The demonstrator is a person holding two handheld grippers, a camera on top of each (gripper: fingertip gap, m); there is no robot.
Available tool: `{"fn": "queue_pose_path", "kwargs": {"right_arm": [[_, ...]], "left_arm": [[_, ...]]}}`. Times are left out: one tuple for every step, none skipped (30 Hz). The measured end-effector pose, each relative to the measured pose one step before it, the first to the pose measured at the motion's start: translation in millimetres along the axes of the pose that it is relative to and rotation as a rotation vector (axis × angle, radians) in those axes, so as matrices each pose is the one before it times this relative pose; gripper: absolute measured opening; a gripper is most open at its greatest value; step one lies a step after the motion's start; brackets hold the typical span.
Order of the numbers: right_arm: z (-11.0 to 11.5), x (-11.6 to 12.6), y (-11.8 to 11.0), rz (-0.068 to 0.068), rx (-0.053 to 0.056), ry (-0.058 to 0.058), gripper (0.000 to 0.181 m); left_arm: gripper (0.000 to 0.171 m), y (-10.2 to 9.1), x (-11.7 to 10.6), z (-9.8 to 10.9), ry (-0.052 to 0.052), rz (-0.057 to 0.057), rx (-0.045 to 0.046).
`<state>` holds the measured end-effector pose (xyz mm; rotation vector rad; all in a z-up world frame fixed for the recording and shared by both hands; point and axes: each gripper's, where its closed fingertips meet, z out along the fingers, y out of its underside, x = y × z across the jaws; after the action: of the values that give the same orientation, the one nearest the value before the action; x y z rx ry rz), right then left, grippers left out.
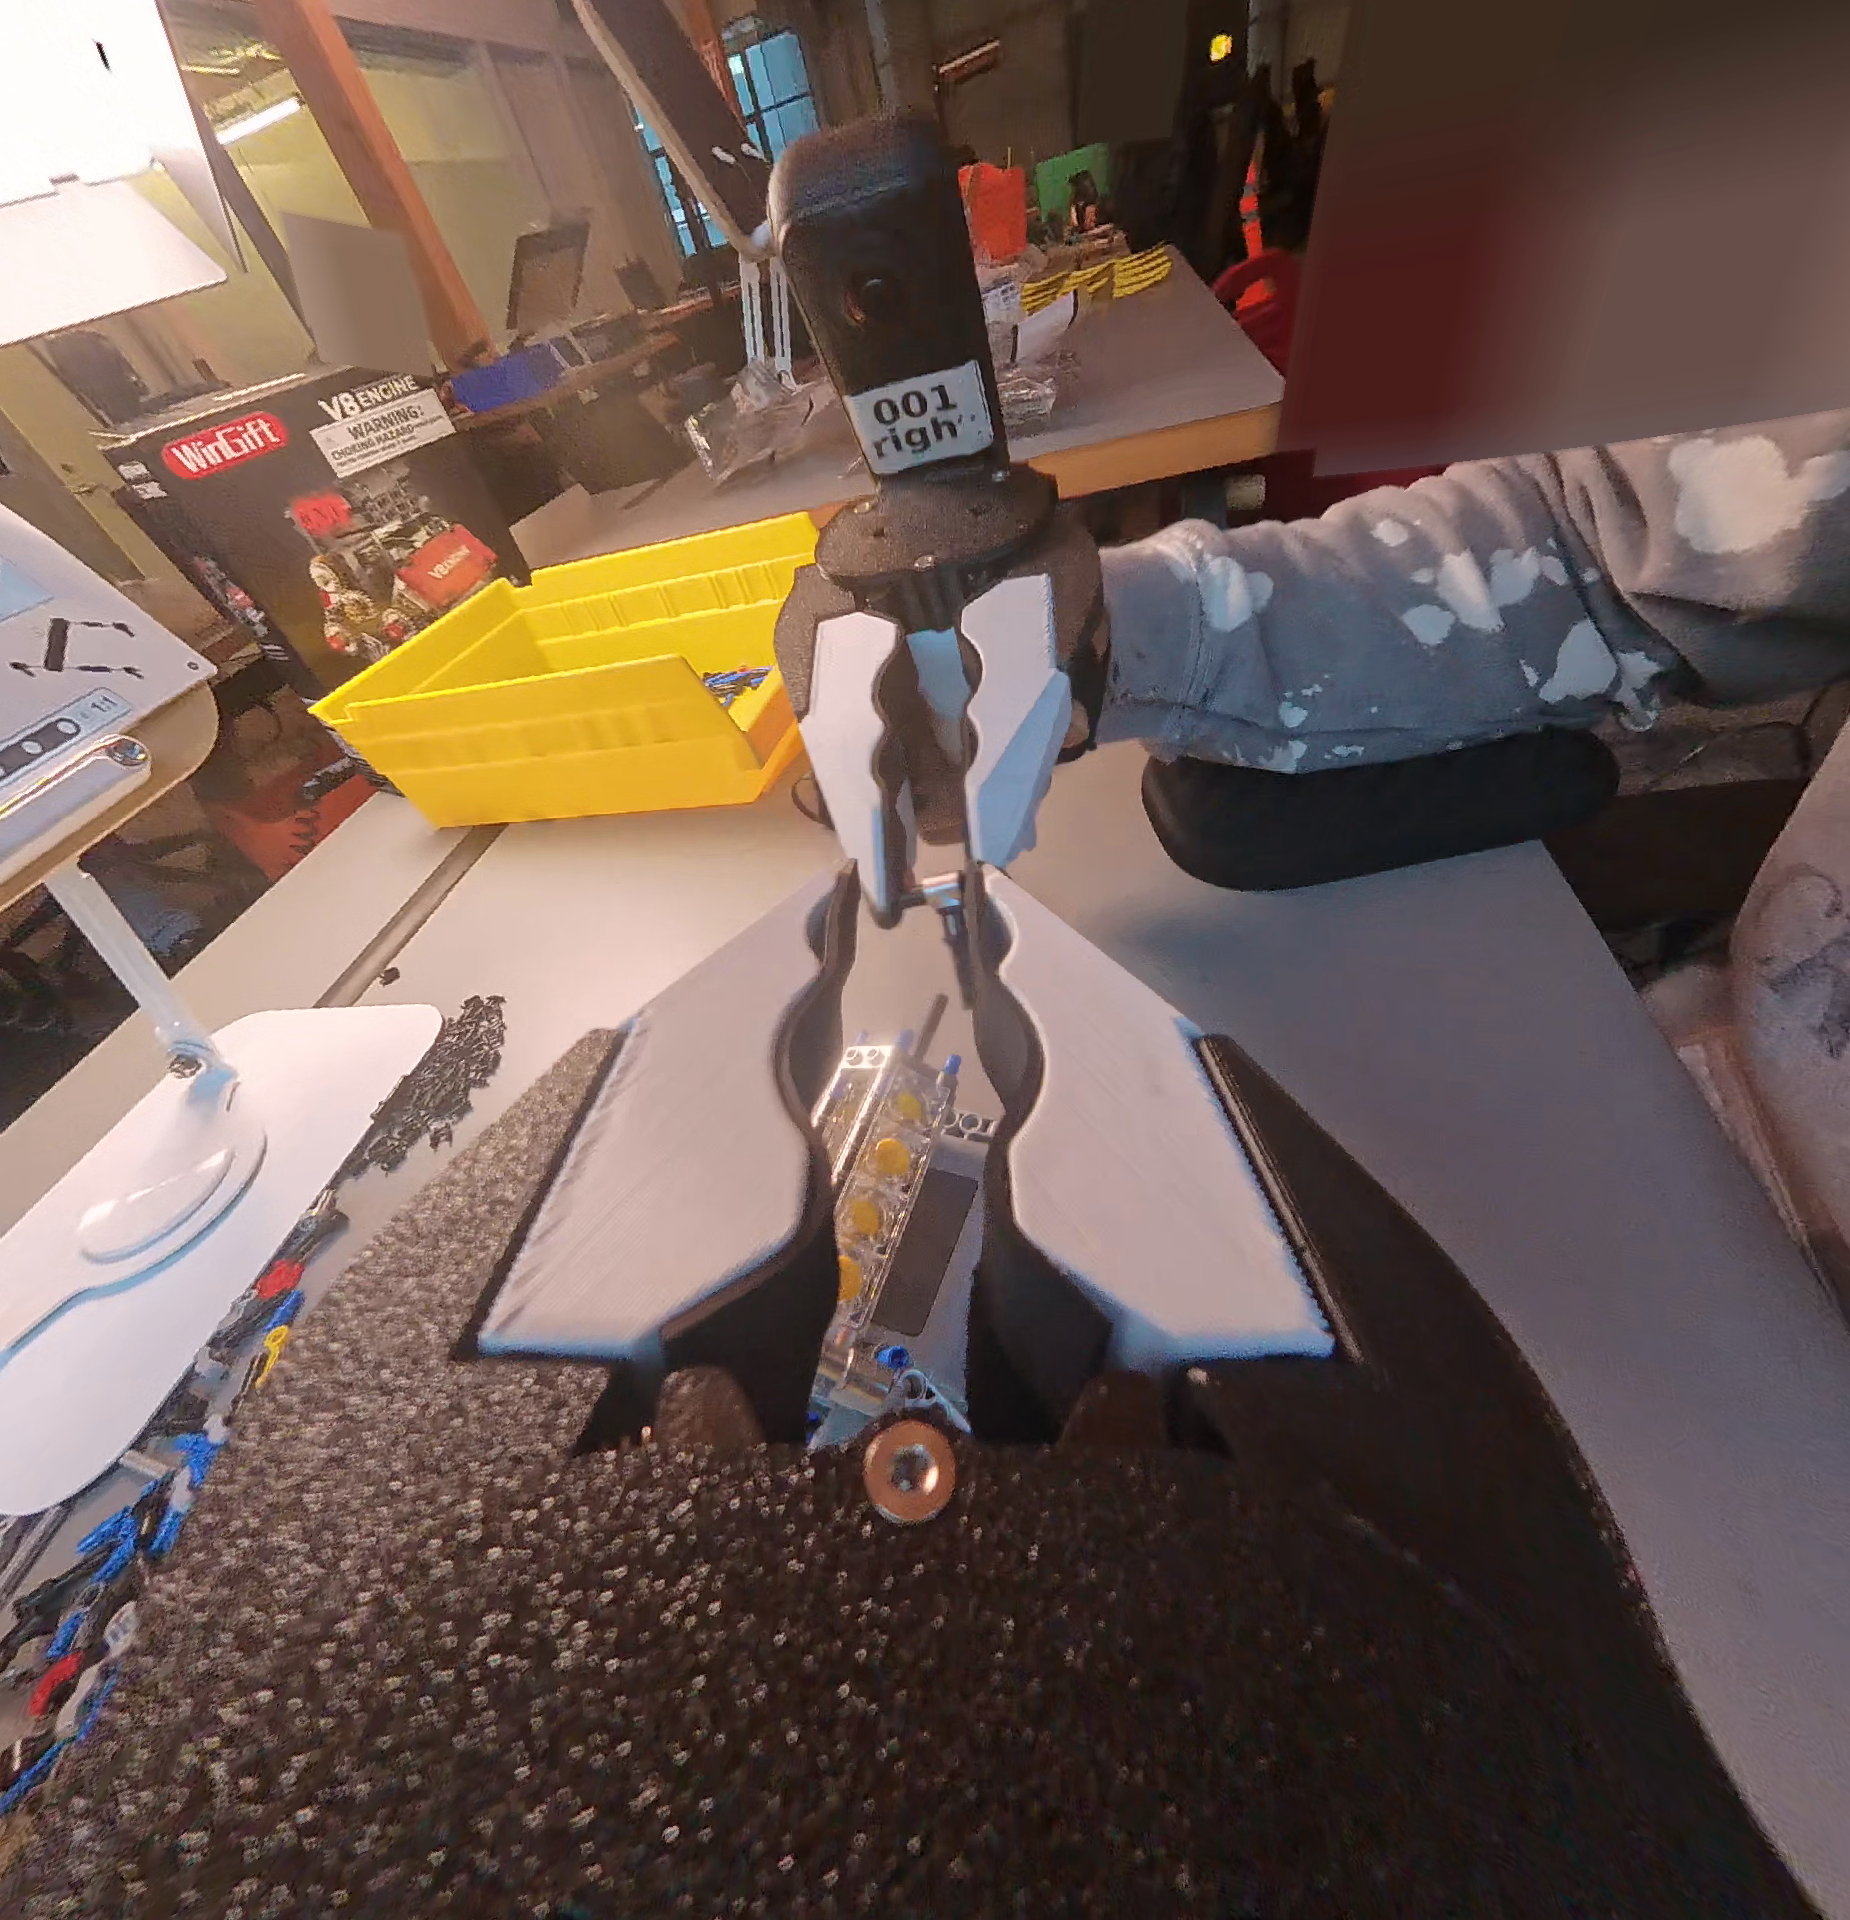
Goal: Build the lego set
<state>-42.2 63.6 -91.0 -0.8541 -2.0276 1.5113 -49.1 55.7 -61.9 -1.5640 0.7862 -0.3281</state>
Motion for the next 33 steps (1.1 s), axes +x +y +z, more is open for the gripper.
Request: {"fn": "queue_pose_path", "kwargs": {"right_arm": [[-3.57, -1.48, 8.2, -0.0011, -0.0535, -0.0052, 0.016], [-4.4, -0.17, 8.17, -0.0006, -0.0437, 0.0014, 0.016], [-4.59, 1.73, 8.78, 0.0083, -0.0407, 0.0086, 0.016], [-4.09, 3.21, 9.2, 0.0138, -0.0384, 0.0137, 0.016], [-3.09, 1.98, 8.71, 0.0122, -0.0352, 0.0077, 0.016], [-1.86, 0.22, 6.68, 0.0078, -0.025, 0.0002, 0.016], [-0.57, -1.29, 4.3, 0.0034, -0.0157, -0.005, 0.016], [0.78, -0.8, 1.57, -0.0012, -0.0039, -0.0004, 0.018], [1.47, 1.4, -0.3, -0.0061, 0.0036, 0.0132, 0.019], [1.57, 1.96, -1.71, -0.0085, 0.0077, 0.0154, 0.02], [0.86, 1.18, -3.0, -0.0053, 0.0121, 0.0091, 0.02], [-0.05, -0.12, -5.48, -0.0015, 0.0259, 0.0004, 0.021], [-0.79, -1.46, -8.28, 0.0014, 0.0428, -0.0071, 0.021], [-0.85, -2.01, -9.32, 0.0052, 0.0494, -0.0113, 0.022], [-0.34, -3.53, -8.91, 0.0067, 0.0463, -0.0192, 0.023], [0.54, -4.53, -8.38, 0.0064, 0.0445, -0.0237, 0.025], [1.46, -4.94, -7.45, 0.0065, 0.0408, -0.0261, 0.026], [2.24, -4.69, -5.95, 0.0066, 0.0334, -0.0252, 0.028], [2.66, -4.11, -4.84, 0.0068, 0.0279, -0.0238, 0.029], [2.73, -3.55, -3.79, 0.0066, 0.023, -0.0213, 0.03], [2.87, -2.94, -3.0, 0.0076, 0.0191, -0.0184, 0.032], [2.66, -2.35, -2.42, 0.0083, 0.015, -0.0156, 0.033], [2.36, -2.34, -2.18, 0.0083, 0.0152, -0.0152, 0.034], [1.98, -2.74, -1.91, 0.009, 0.0145, -0.017, 0.035], [1.62, -2.51, -1.27, 0.0084, 0.0102, -0.0152, 0.035], [1.43, -1.9, -0.98, 0.0053, 0.0071, -0.0104, 0.035], [1.24, -1.31, -0.9, 0.0026, 0.0061, -0.0064, 0.035], [0.98, -1.34, -0.9, 0.0021, 0.0055, -0.007, 0.035], [0.86, -1.23, -0.94, 0.0042, 0.0064, -0.0072, 0.035], [0.65, -1.04, -0.91, 0.0051, 0.0068, -0.0067, 0.035], [0.59, -0.83, -0.53, 0.0057, 0.0061, -0.0062, 0.035], [0.55, -0.69, -0.32, 0.0067, 0.005, -0.0064, 0.035], [0.5, -0.7, -0.21, 0.0069, 0.0055, -0.007, 0.035]], "left_arm": [[0.018, 2.67, -1.25, -0.14, -0.0061, 0.0025, -0.00968], [0.018, 2.75, -1.01, -0.08, -0.0033, -0.0012, -0.00964], [0.018, 2.23, -0.16, 0.22, 0.0006, -0.0024, -0.00635], [0.018, 1.5, 0.37, 0.49, 0.0034, -0.0029, -0.0021], [0.018, 0.98, 0.89, 0.93, 0.0051, -0.0035, -0.00087], [0.018, 1.09, 1.15, 1.4, 0.006, -0.0028, -0.00203], [0.018, 1.22, 1.3, 1.72, 0.0058, -0.001, -0.00333], [0.018, 1.2, 1.59, 1.72, 0.006, 0.0002, -0.00391], [0.018, 1.26, 1.92, 1.81, 0.0077, 0.0, -0.00392], [0.018, 1.11, 2.12, 1.62, 0.0088, -0.0004, -0.00332], [0.018, 0.9, 2.14, 1.35, 0.009, 0.0001, -0.00209], [0.018, 0.47, 2.3, 1.22, 0.0092, 0.0004, -0.00033], [0.018, -0.02, 1.98, 0.92, 0.0084, 0.0001, 0.002], [0.018, -0.62, 1.89, 0.7, 0.0072, -0.0008, 0.00473], [0.018, -1.24, 1.48, 0.48, 0.0064, -0.0027, 0.00753], [0.017, -1.82, 1.45, 0.44, 0.0079, -0.0058, 0.01133], [0.018, -2.98, 2.67, 0.16, 0.0159, -0.009, 0.0178], [0.017, -4.22, 3.76, 0.03, 0.0235, -0.0117, 0.02526], [0.016, -5.02, 4.15, -0.13, 0.0249, -0.0139, 0.02968], [0.014, -4.89, 4.18, -0.14, 0.0254, -0.0143, 0.02914], [0.012, -3.95, 4.19, -0.02, 0.0248, -0.0126, 0.02365], [0.012, -2.76, 4.08, 0.07, 0.0241, -0.0093, 0.01661], [0.012, -1.87, 4.09, -0.02, 0.024, -0.0063, 0.01137], [0.012, -1.22, 3.99, -0.08, 0.0236, -0.0054, 0.00801], [0.012, -1.07, 3.45, -0.1, 0.0207, -0.0065, 0.00707], [0.012, -1.18, 1.92, -0.01, 0.0121, -0.0067, 0.00811], [0.012, -1.14, 1.09, 0.02, 0.0068, -0.0054, 0.00846], [0.012, -1.02, 1.23, 0.18, 0.0091, -0.0062, 0.00838], [0.012, -1.16, 1.35, 0.17, 0.0106, -0.0088, 0.00944], [0.012, -1.18, 1.09, 0.04, 0.0087, -0.0084, 0.00956], [0.012, -0.95, 0.88, 0.07, 0.0064, -0.0051, 0.0077], [0.012, -0.58, 0.75, -0.1, 0.005, -0.0023, 0.00423], [0.012, -0.39, 0.74, -0.03, 0.0045, -0.0018, 0.00278]]}}
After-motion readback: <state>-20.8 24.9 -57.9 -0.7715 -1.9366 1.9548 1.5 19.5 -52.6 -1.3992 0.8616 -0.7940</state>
